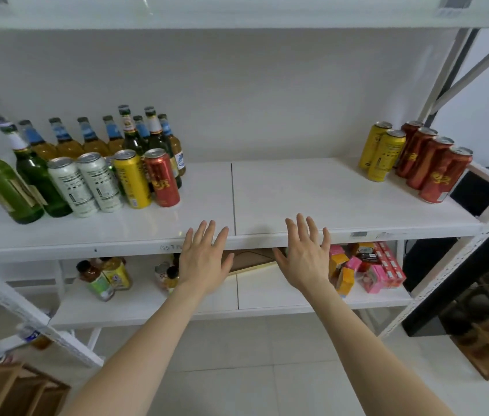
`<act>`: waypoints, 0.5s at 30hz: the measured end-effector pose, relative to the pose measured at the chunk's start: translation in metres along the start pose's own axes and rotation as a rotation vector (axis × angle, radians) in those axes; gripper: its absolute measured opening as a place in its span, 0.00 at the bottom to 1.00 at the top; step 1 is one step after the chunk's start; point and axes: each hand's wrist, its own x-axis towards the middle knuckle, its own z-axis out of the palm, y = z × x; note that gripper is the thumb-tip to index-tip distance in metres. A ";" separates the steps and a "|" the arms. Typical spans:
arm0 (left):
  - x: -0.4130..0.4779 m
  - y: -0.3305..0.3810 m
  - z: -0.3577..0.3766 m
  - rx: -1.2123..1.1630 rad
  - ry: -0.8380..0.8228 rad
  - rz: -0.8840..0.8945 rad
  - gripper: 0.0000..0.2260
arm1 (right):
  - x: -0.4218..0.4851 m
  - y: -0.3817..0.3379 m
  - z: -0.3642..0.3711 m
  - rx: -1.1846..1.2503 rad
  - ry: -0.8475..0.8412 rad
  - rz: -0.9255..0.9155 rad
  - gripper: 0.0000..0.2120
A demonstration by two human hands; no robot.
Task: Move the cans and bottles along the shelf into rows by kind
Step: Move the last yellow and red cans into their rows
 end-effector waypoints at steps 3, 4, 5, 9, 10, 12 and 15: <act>0.001 -0.031 0.002 -0.002 0.001 -0.009 0.28 | 0.007 -0.032 0.009 0.012 0.002 -0.003 0.32; 0.002 -0.042 0.002 -0.003 0.000 -0.013 0.28 | 0.010 -0.043 0.013 0.012 0.003 -0.004 0.32; 0.003 -0.054 0.003 -0.001 0.000 -0.018 0.28 | 0.013 -0.054 0.017 0.009 0.007 -0.004 0.32; 0.012 -0.103 0.006 0.004 -0.007 -0.045 0.28 | 0.030 -0.102 0.032 0.024 0.011 -0.014 0.33; 0.014 -0.116 0.006 0.008 -0.005 -0.051 0.28 | 0.035 -0.115 0.036 0.023 0.008 -0.021 0.33; 0.014 -0.143 0.006 0.004 -0.008 -0.061 0.28 | 0.041 -0.144 0.042 0.037 -0.019 -0.026 0.33; 0.011 -0.184 0.006 -0.020 0.000 -0.079 0.28 | 0.048 -0.183 0.048 0.037 -0.031 -0.024 0.33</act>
